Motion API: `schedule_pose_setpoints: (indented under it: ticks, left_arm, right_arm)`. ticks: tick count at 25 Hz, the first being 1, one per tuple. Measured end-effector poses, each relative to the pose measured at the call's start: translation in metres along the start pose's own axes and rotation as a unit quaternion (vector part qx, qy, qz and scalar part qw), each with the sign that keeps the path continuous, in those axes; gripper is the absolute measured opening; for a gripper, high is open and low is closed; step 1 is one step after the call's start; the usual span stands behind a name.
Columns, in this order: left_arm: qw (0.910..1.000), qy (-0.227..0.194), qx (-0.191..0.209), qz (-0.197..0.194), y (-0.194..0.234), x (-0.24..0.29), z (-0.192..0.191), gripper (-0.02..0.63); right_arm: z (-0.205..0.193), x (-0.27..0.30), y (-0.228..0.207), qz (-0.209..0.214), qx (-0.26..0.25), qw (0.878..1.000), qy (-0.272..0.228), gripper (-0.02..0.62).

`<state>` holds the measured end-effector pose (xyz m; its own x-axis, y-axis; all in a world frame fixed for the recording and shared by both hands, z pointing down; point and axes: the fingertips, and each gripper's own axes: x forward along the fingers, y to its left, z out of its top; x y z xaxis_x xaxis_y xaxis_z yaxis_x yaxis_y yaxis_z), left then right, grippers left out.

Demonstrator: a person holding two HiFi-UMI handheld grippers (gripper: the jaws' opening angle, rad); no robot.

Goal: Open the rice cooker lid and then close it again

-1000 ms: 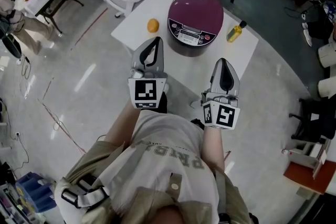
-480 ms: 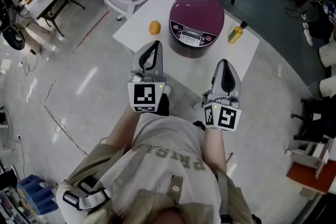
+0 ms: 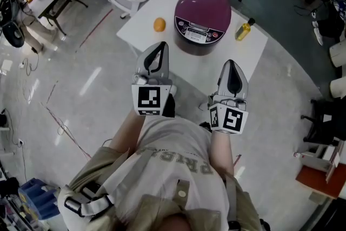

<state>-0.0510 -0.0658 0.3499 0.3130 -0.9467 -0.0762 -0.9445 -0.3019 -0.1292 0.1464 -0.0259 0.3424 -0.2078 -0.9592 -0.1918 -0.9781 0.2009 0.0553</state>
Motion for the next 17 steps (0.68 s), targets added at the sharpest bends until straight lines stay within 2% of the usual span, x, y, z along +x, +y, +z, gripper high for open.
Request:
schedule_pose_setpoints:
  ticks: [17]
  left_arm:
    - [0.9999,0.009,-0.008,-0.002,-0.006,-0.012,-0.003,0.009]
  right_arm:
    - [0.007,-0.01,0.004,0.003,-0.014,1.0,-0.005,0.0]
